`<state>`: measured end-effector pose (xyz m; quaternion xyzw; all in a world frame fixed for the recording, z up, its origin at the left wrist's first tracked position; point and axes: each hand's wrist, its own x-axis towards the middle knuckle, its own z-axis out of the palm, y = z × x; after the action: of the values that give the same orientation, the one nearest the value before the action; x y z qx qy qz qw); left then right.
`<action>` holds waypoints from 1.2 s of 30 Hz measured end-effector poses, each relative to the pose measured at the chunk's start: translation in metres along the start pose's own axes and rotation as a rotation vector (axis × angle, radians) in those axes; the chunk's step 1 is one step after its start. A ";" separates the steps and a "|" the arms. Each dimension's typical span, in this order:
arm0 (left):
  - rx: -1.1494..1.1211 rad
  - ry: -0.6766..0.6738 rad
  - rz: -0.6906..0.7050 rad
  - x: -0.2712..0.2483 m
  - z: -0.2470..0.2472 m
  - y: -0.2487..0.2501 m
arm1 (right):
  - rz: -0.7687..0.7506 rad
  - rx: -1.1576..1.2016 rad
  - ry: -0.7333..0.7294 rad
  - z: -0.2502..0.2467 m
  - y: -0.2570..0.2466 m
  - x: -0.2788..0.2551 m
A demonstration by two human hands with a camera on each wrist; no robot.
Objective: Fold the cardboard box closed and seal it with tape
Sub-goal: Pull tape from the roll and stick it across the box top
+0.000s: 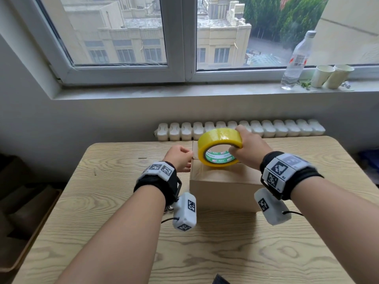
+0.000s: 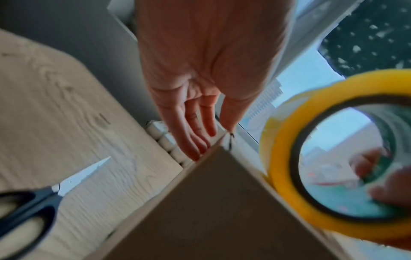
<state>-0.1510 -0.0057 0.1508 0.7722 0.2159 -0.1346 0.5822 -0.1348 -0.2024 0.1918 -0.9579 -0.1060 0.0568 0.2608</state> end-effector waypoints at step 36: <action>0.434 -0.271 0.266 0.007 0.004 -0.015 | -0.050 0.114 0.055 -0.012 0.013 0.002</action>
<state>-0.1520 -0.0047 0.1339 0.8754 -0.0009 -0.2019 0.4393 -0.1289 -0.2190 0.1957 -0.9396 -0.1193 0.0299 0.3193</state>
